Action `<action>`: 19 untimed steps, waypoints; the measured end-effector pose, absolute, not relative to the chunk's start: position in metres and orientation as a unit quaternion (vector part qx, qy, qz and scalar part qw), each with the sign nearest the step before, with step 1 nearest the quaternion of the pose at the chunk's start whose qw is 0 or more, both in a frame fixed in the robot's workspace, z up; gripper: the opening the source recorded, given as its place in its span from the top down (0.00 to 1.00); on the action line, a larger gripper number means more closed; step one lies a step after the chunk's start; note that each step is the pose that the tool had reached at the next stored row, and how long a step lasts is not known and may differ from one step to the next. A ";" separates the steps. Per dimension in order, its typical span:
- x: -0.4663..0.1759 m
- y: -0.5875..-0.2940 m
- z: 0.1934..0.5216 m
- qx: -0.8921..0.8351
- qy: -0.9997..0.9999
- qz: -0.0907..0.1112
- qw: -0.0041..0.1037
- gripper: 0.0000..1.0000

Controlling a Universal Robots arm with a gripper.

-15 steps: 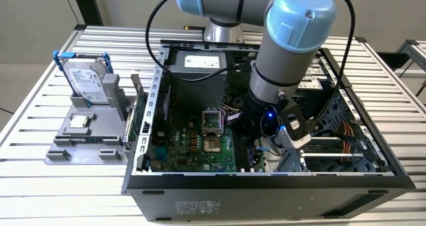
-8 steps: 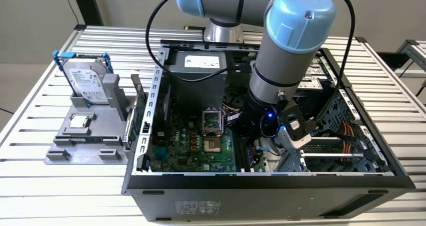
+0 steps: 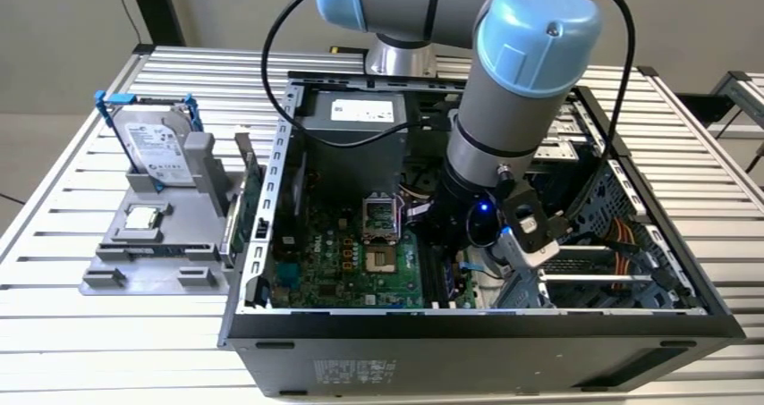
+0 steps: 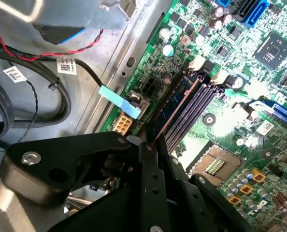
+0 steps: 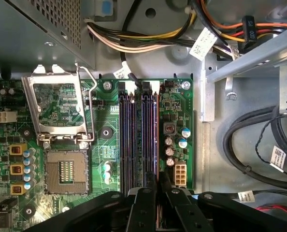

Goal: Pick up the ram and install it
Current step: 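Insert the ram into the slot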

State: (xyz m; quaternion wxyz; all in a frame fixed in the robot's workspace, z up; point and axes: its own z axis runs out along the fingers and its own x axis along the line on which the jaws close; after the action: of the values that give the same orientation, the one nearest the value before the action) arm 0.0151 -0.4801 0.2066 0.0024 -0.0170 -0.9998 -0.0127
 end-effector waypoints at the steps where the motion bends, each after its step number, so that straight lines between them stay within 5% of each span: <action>1: 0.015 -0.480 0.207 -0.017 -1.000 -0.013 0.002 0.00; 19: 0.015 -0.480 0.239 -0.017 -1.000 -0.013 0.002 0.00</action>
State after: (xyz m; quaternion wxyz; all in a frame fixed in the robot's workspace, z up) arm 0.0151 -0.4803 0.2391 0.0025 -0.0170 -0.9998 -0.0127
